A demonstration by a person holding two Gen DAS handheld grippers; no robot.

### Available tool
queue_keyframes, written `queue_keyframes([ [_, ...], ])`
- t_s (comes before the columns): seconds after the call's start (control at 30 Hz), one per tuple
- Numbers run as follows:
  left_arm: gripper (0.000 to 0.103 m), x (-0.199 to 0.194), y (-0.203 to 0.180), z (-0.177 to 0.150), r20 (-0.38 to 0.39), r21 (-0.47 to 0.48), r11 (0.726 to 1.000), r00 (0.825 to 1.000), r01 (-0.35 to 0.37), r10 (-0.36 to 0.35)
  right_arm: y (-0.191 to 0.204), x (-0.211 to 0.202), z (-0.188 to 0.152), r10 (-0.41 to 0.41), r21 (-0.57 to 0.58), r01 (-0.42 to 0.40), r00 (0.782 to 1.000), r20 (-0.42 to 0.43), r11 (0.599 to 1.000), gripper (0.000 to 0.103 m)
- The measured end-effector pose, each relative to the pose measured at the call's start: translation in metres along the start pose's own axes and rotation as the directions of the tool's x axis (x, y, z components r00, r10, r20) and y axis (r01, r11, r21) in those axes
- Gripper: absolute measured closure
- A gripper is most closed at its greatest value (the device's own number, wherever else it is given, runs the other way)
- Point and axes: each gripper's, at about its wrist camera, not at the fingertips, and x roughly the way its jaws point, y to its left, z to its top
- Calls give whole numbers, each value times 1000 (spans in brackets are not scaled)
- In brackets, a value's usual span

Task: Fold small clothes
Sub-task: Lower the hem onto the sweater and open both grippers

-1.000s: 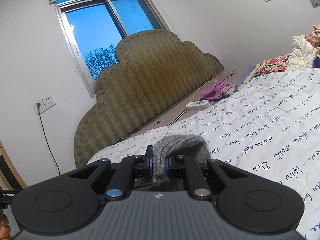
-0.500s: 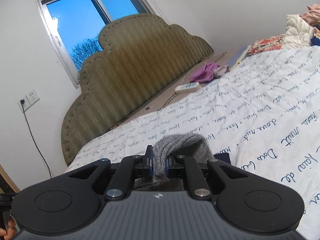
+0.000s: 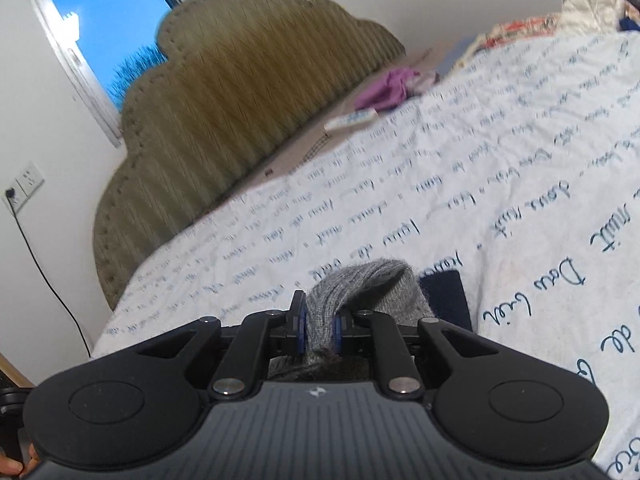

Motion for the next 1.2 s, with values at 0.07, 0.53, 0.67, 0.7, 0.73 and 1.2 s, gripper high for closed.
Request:
queue_keyframes([
  [0.07,79,0,3,2,-9,-11,1000,1000,12,-12,-1,8,1,-6,-16,6,999,-33,1000,85],
  [0.53,54,11,43,20,-49,-389,912,985,133,-165,-3,33,19,-2,-57,-2,997,-71,998,29],
  [0.67,51,9,51,24,17,-495,849,979,185,-203,-9,35,22,-30,-55,26,998,-59,998,29],
  [0.7,50,8,53,25,32,-521,831,977,196,-211,-9,34,22,-30,-55,27,998,-55,998,29],
  [0.73,49,8,55,25,46,-549,811,976,203,-213,-9,33,22,-33,-59,30,998,-52,998,29],
  [1.2,33,-27,22,32,129,-279,960,991,-3,40,-4,17,28,-54,-204,50,998,-14,978,28],
])
